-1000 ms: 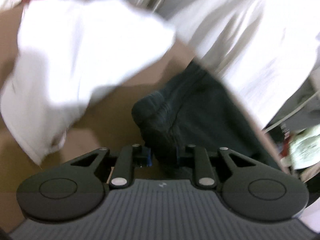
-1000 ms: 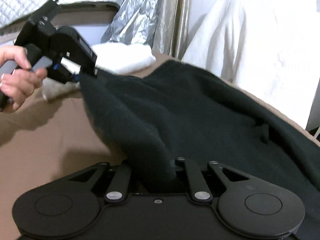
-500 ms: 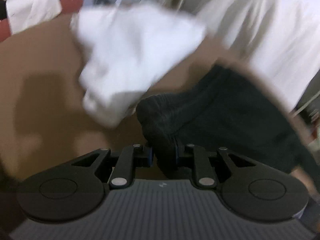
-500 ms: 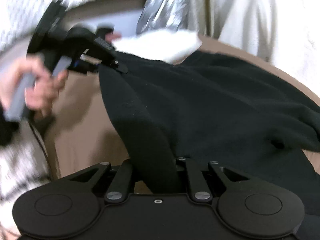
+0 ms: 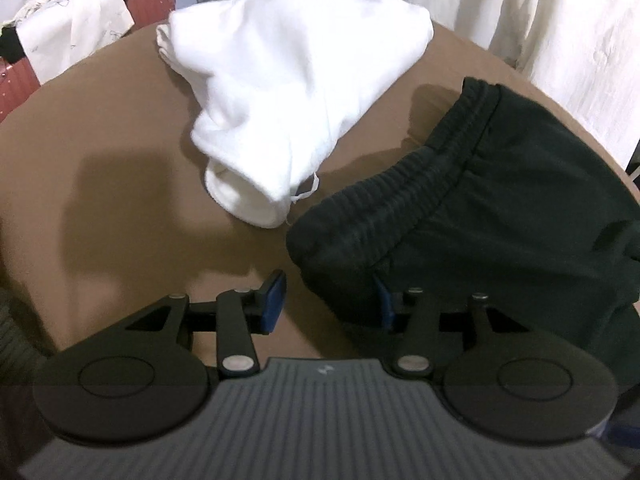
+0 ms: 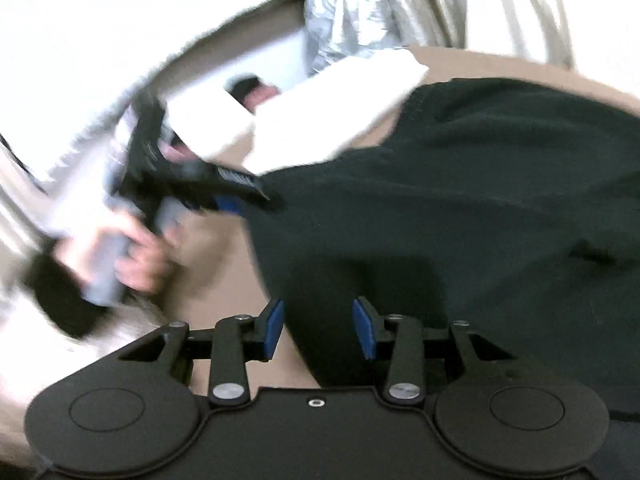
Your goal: Fold clothes
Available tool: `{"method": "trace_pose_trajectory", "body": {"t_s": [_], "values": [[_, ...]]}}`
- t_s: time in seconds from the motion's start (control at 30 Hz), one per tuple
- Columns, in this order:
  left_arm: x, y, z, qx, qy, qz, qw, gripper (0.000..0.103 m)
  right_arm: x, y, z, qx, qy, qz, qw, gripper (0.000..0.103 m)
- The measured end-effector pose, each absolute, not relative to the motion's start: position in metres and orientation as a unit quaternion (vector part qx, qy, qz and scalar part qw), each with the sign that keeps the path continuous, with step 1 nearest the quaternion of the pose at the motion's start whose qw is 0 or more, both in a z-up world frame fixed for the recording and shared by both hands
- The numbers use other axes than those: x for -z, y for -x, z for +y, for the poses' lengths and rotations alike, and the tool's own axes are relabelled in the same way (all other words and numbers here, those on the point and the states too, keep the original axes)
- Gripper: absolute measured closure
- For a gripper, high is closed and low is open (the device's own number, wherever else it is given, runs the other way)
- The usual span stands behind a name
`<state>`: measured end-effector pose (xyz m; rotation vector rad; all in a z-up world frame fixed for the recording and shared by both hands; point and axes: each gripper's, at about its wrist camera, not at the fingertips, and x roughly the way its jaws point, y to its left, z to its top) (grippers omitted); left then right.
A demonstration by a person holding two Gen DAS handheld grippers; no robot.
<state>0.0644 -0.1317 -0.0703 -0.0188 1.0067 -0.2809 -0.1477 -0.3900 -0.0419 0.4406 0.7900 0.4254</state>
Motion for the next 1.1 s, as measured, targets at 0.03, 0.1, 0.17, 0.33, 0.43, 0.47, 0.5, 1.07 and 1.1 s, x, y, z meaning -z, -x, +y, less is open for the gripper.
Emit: {"method": "trace_pose_trajectory", "body": {"t_s": [0.03, 0.1, 0.17, 0.33, 0.43, 0.47, 0.5, 1.07, 1.1], "values": [[0.068, -0.060, -0.129, 0.122, 0.000, 0.472, 0.873, 0.056, 0.038, 0.153, -0.400, -0.229, -0.228, 0.373, 0.870, 0.055], [0.062, -0.051, -0.128, 0.085, -0.036, 0.441, 0.893, 0.058, 0.025, 0.165, -0.414, -0.249, -0.227, 0.354, 0.872, 0.047], [0.056, -0.044, -0.128, 0.050, -0.072, 0.401, 0.912, 0.058, 0.011, 0.174, -0.432, -0.200, -0.171, 0.335, 0.905, 0.040], [0.045, -0.057, -0.153, 0.155, -0.007, 0.379, 0.912, 0.054, 0.022, 0.181, -0.533, -0.041, -0.213, 0.344, 0.913, 0.037], [0.042, -0.080, -0.215, 0.203, -0.079, 0.365, 0.905, 0.045, 0.060, 0.181, -0.621, 0.072, -0.318, 0.356, 0.876, 0.036], [0.039, -0.090, -0.237, 0.215, -0.108, 0.349, 0.906, 0.040, 0.072, 0.181, -0.647, 0.094, -0.343, 0.357, 0.864, 0.036], [0.036, -0.100, -0.258, 0.222, -0.132, 0.332, 0.907, 0.036, 0.081, 0.182, -0.670, 0.109, -0.359, 0.355, 0.856, 0.036], [0.122, -0.260, -0.471, 0.279, -0.269, 0.417, 0.822, 0.000, 0.159, 0.297, -0.805, 0.455, -0.580, 0.111, 0.667, 0.036], [0.125, -0.259, -0.477, 0.270, -0.271, 0.414, 0.826, 0.000, 0.159, 0.291, -0.805, 0.473, -0.566, 0.110, 0.666, 0.034]]}}
